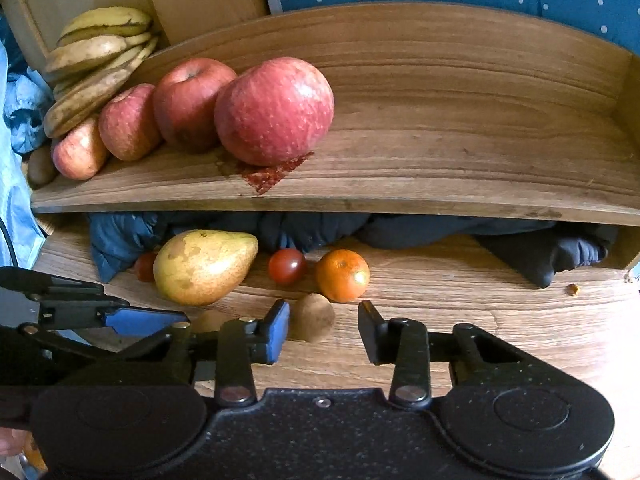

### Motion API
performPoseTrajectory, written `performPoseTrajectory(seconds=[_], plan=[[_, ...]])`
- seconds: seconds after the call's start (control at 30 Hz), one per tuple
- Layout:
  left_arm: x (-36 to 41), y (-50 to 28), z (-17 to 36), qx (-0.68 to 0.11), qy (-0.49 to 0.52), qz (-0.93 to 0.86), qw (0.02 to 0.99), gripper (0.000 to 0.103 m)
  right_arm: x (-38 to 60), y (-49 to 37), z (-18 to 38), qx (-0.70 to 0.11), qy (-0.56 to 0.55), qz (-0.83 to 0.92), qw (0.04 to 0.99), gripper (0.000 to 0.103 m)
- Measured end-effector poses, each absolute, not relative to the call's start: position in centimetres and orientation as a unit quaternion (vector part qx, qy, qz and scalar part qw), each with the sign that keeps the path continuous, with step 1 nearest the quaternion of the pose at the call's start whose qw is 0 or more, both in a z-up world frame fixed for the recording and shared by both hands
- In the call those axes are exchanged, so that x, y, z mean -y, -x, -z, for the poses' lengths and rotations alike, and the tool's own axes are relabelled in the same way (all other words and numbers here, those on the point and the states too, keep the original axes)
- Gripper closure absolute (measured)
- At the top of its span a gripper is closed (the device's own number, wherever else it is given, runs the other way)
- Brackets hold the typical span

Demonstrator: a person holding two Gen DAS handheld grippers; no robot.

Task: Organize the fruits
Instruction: 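Close the left tool on one kiwi while the right tool grasps another kiwi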

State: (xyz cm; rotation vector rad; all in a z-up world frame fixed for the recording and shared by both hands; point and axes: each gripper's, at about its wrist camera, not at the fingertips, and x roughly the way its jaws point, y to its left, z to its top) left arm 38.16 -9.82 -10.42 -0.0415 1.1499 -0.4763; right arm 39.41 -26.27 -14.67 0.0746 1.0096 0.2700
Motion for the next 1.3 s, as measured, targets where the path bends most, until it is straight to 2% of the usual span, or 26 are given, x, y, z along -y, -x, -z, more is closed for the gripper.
performPoseTrajectory(seconds=[0.2,0.53,0.67,0.8,1.3], plan=[[9.9,-38.2,10.7,-0.542,0.023,0.224,0.810,0.065,25.8,-39.6,14.9,-0.485,-0.021,-0.131,0.865,0.063],[10.2,-38.4,10.9,-0.545,0.021,0.219,0.809,0.065,25.9,-39.7,15.0,-0.489,-0.016,-0.129,0.863,0.068],[10.0,-38.4,10.8,-0.542,0.022,0.216,0.811,0.068,25.5,-39.9,15.1,-0.487,-0.013,-0.131,0.863,0.075],[9.8,-38.5,10.9,-0.544,0.027,0.213,0.811,0.074,25.5,-39.7,15.0,-0.484,-0.009,-0.128,0.866,0.075],[9.6,-36.8,9.9,-0.536,0.032,0.225,0.813,0.075,26.4,-36.4,14.1,-0.470,-0.033,-0.110,0.875,0.075]])
